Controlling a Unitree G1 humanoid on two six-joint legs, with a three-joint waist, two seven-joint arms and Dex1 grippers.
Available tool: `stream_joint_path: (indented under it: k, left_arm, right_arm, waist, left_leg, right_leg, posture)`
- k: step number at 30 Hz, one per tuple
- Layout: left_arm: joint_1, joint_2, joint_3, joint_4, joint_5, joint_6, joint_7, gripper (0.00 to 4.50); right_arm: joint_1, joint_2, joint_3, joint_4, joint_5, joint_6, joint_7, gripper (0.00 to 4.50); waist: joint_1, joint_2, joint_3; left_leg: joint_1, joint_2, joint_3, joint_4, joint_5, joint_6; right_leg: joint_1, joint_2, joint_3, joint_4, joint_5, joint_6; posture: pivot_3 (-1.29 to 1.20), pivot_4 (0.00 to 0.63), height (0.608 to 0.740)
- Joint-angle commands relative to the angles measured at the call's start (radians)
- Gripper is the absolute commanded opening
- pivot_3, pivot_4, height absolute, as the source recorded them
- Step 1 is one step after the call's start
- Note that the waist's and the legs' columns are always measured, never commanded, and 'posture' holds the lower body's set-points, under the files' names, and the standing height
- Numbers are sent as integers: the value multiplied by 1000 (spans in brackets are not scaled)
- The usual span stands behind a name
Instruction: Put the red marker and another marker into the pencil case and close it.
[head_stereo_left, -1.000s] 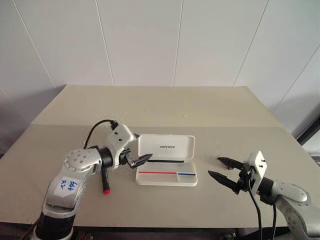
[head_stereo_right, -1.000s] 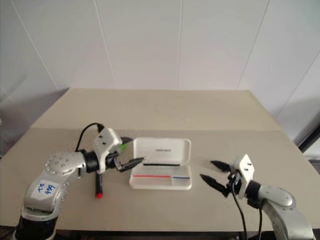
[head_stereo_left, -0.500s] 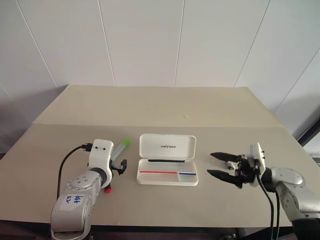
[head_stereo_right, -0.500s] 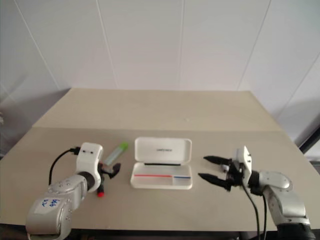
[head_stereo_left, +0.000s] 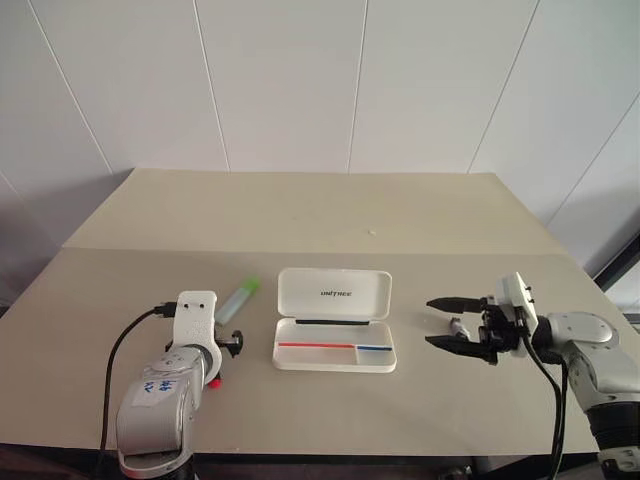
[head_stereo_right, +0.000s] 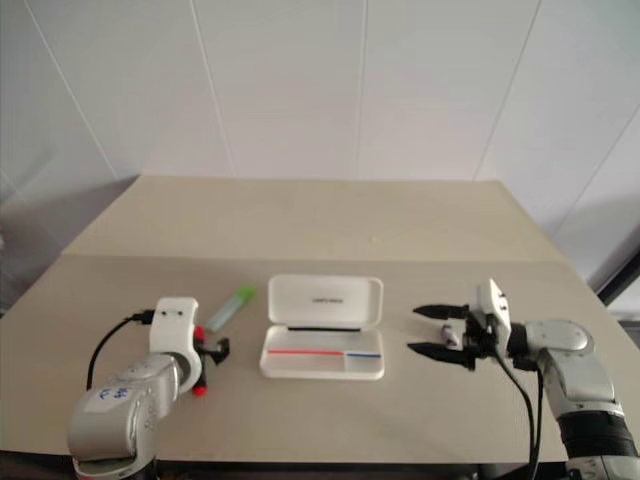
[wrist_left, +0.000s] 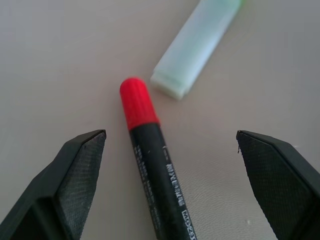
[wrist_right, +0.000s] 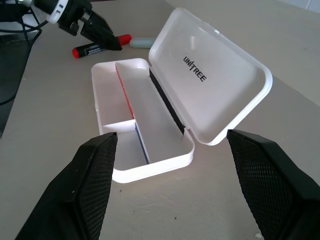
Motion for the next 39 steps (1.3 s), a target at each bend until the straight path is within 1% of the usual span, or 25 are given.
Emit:
stream_joint_path:
  k: [1, 6, 7, 8, 13, 18, 19, 22, 25, 31, 33, 35, 37, 38, 39]
  left_arm:
    - [-4, -16, 29, 5, 16, -1, 15, 4455]
    - [-4, -56, 72, 29, 28, -1, 33, 4455]
    - [-2, -60, 73, 30, 30, -1, 37, 4063]
    - [3, -59, 69, 32, 30, -1, 37, 3860]
    - [4, -72, 68, 34, 42, -1, 52, 2342]
    - [-5, -47, 79, 41, 40, -1, 48, 687]
    - [-7, -23, 81, 44, 39, -1, 42, 563]
    - [-7, 66, 70, 54, 13, -1, -3, 563]
    - [-16, 171, 56, 62, -46, -1, -84, 563]
    - [-85, 459, 19, 56, -251, -4, -337, 563]
    - [-113, 535, 19, 69, -306, -56, -414, 563]
    - [-120, 639, 5, 129, -337, -273, -534, 563]
    - [-127, 747, -51, 198, -343, -475, -659, 563]
    - [-134, 787, -85, 233, -338, -588, -722, 563]
    - [-148, 809, -109, 266, -337, -692, -773, 563]
  right_arm:
    - [3, 2, -21, -49, 13, -6, -21, 4500]
    - [19, 3, -26, -72, 16, -2, -48, 4500]
    - [23, 3, -27, -78, 16, -1, -54, 4500]
    - [26, 4, -28, -83, 17, 0, -59, 4500]
    - [31, 3, -30, -95, 21, 3, -76, 4500]
    - [18, 2, -30, -89, 21, 1, -83, 4500]
    - [15, 3, -30, -87, 21, 0, -84, 4500]
    - [11, 6, -27, -86, 22, -1, -82, 4500]
    - [0, 5, -25, -77, 20, -3, -80, 4500]
    - [-5, 8, -28, -72, 17, -10, -85, 4500]
    - [-5, 9, -30, -74, 15, -10, -91, 4500]
    - [4, 10, -37, -87, 18, -7, -103, 4500]
    - [15, 9, -43, -98, 22, -5, -113, 4500]
    - [20, 9, -44, -102, 21, -5, -118, 4500]
    - [25, 7, -45, -104, 20, -7, -122, 4500]
  waist:
    - [0, 0, 0]
    - [0, 0, 0]
    - [0, 0, 0]
    - [-1, 0, 0]
    - [-7, 0, 0]
    - [-7, 0, 0]
    - [-7, 0, 0]
    - [-16, 0, 0]
    - [-22, 0, 0]
    - [-21, -1, 1]
    - [-20, 0, 1]
    - [-21, -1, 1]
    - [-21, 0, 1]
    - [-20, 0, 1]
    - [-20, 0, 1]
  left_leg:
    - [0, 0, 0, 0, 0, 0]
    - [0, 0, 0, 0, -1, 0]
    - [0, 0, 0, 0, -1, 0]
    - [0, 0, 0, 0, -1, 0]
    - [0, 0, 1, 0, -1, 0]
    - [0, 0, 1, 1, -1, 0]
    - [0, 0, 1, 1, -1, 0]
    - [1, 1, 1, 0, -1, 0]
    - [1, 1, 1, 0, 0, 0]
    - [0, 1, 0, -1, -1, 0]
    - [-1, 1, 0, -1, -1, 0]
    - [-1, 1, 0, -2, -1, 0]
    - [-1, 1, 0, -3, -2, -1]
    - [-1, 1, 0, -4, -2, -1]
    - [-1, 1, 1, -5, -2, -1]
  right_leg:
    - [0, 0, 0, 0, 0, 0]
    - [0, 0, 0, -1, 0, 0]
    - [0, 0, 0, -1, 0, 0]
    - [0, 0, 0, -1, 0, 0]
    - [0, 0, 0, -1, 0, 0]
    - [0, 0, 0, -1, 0, 0]
    - [0, 0, 0, -1, 0, 0]
    - [0, 1, 0, 0, 0, 0]
    - [0, 1, 0, 0, 0, 0]
    - [-1, 0, 0, -1, 0, 0]
    - [0, 0, -1, -1, 0, 0]
    - [-1, 0, -1, -2, 0, 0]
    - [-1, 0, -1, -3, 0, -1]
    - [-2, 0, -1, -3, -1, -2]
    - [-2, 0, -1, -4, -1, -2]
  posture:
    - [0, 150, 740]
    - [0, 150, 740]
    - [0, 150, 740]
    - [0, 150, 740]
    - [0, 150, 740]
    - [0, 150, 740]
    - [0, 150, 740]
    - [0, 150, 740]
    - [0, 150, 740]
    - [0, 150, 740]
    - [0, 150, 740]
    - [0, 150, 740]
    - [0, 150, 740]
    - [0, 150, 740]
    - [0, 150, 740]
